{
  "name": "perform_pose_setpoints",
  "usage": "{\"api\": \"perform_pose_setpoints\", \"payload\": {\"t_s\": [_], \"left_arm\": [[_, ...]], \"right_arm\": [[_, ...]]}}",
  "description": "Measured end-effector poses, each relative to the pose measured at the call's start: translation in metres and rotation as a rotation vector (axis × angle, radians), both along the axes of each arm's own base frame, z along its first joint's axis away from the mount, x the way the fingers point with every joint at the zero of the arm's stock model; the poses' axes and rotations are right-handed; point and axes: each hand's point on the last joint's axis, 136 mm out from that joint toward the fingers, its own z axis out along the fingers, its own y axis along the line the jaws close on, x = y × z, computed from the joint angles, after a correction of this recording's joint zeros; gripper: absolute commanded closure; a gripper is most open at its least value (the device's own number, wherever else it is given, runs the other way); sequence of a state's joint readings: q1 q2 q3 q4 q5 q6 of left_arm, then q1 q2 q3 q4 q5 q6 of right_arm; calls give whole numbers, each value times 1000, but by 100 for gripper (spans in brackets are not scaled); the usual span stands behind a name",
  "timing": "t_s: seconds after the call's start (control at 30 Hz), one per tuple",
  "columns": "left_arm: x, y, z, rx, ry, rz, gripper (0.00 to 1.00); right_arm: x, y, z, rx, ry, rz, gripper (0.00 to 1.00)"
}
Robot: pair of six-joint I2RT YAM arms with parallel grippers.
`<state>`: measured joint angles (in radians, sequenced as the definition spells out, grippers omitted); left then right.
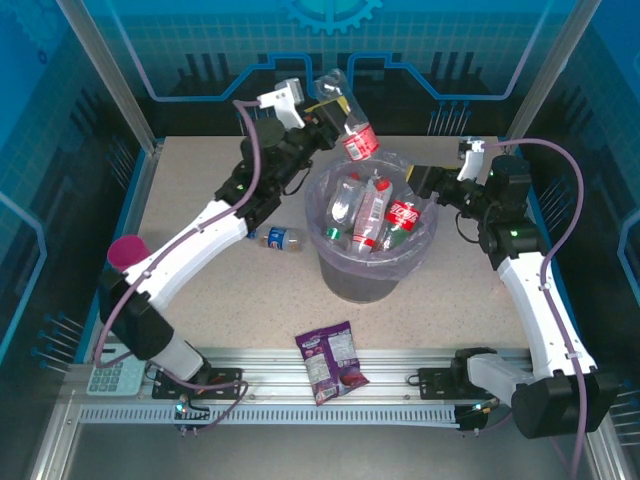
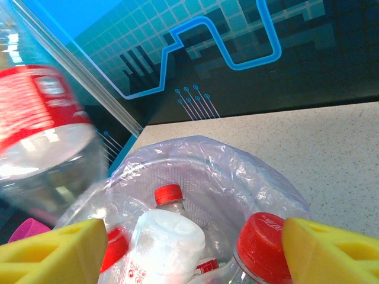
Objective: Put the plastic bottles in the bin
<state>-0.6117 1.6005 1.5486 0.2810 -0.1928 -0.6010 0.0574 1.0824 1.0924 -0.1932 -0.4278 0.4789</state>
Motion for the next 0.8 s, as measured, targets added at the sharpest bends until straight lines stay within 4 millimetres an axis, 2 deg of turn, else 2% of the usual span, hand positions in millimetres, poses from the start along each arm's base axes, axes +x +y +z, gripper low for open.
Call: {"api": "perform_pose_setpoints", "payload": {"t_s": [0.17, 0.37, 0.6, 0.8], "left_arm": [[26, -23, -19, 16, -20, 27, 74], [31, -44, -31, 88, -58, 20, 74], [19, -55, -29, 165, -127, -7, 75], [-12, -60, -35, 185, -206, -32, 79]], "right_arm": [[-3, 0, 1, -1, 2, 0, 22], [-4, 0, 0, -7, 2, 1, 22], [-5, -1, -1, -13, 2, 0, 22], [-5, -2, 0, -13, 1, -3, 22]]}}
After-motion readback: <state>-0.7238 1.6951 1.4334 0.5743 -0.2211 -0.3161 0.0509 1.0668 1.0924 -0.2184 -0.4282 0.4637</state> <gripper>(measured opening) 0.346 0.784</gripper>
